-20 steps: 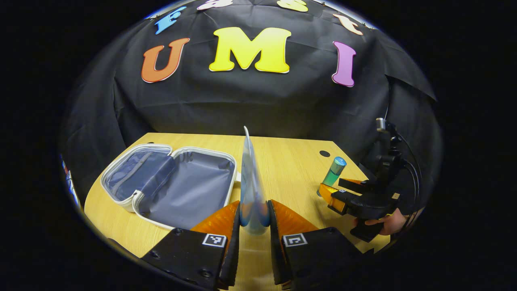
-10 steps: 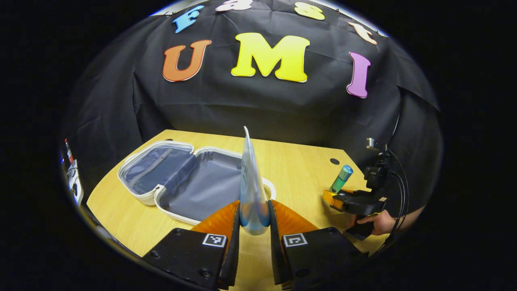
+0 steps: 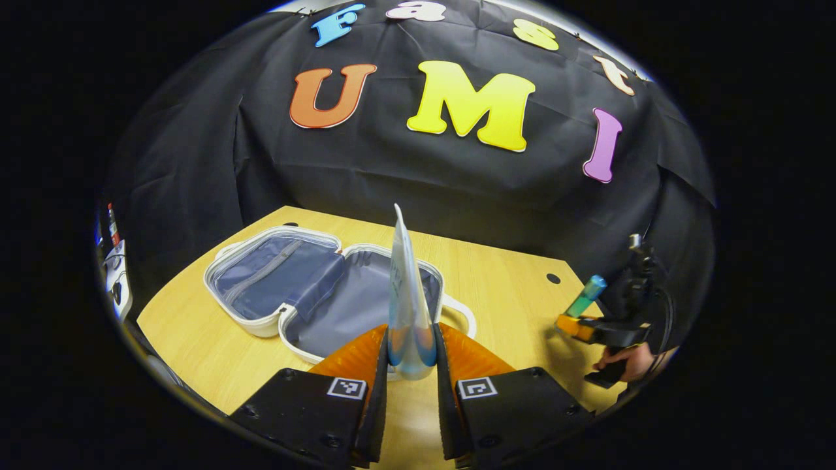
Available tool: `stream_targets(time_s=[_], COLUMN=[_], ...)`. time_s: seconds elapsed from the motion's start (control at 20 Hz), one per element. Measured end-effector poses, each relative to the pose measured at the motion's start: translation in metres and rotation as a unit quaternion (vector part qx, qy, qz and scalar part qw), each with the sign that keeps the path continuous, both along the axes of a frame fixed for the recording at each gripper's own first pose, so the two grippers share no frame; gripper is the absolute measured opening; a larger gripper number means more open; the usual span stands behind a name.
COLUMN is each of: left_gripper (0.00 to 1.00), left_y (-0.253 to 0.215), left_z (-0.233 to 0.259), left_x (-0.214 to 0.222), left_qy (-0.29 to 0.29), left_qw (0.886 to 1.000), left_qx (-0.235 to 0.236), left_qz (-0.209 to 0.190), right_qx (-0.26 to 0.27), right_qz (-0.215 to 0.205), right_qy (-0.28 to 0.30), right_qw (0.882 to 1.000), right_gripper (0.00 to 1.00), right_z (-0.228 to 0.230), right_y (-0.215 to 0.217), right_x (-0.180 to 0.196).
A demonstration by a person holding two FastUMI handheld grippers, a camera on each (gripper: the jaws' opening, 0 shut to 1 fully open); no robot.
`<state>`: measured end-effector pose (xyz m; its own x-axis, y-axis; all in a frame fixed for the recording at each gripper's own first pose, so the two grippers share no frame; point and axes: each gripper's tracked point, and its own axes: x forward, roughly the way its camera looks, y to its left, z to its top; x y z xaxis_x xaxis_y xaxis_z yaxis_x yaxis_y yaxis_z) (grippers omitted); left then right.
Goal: First open the suitcase, pack the skin care products into it, and then close the suitcase.
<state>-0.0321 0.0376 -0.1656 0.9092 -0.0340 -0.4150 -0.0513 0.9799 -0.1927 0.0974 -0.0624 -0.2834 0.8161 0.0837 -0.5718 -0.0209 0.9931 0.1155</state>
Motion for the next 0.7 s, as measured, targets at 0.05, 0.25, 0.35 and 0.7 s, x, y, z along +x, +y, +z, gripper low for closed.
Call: stream_targets(time_s=[0.05,0.25,0.35,0.7], left_gripper=[0.37,0.37,0.37,0.37], left_y=[0.008,0.041,0.058,0.083], left_z=[-0.002,-0.019,-0.037,-0.112], left_x=[0.008,0.042,0.059,0.098], left_qy=[0.001,0.017,0.040,0.153], left_qw=[1.000,0.999,0.998,0.983], left_qx=[-0.001,0.013,0.020,-0.003], left_qz=[-0.003,-0.028,-0.045,-0.103], right_qx=[0.008,0.032,0.040,0.076], right_qz=[-0.002,-0.007,-0.009,-0.044], right_qy=[-0.002,-0.010,-0.006,0.025], right_qw=[1.000,0.999,0.999,0.996], right_gripper=[0.35,0.34,0.34,0.35], right_z=[0.013,0.064,0.079,0.104], right_y=[0.001,0.004,0.004,0.014], right_x=[-0.008,-0.042,-0.063,-0.133])
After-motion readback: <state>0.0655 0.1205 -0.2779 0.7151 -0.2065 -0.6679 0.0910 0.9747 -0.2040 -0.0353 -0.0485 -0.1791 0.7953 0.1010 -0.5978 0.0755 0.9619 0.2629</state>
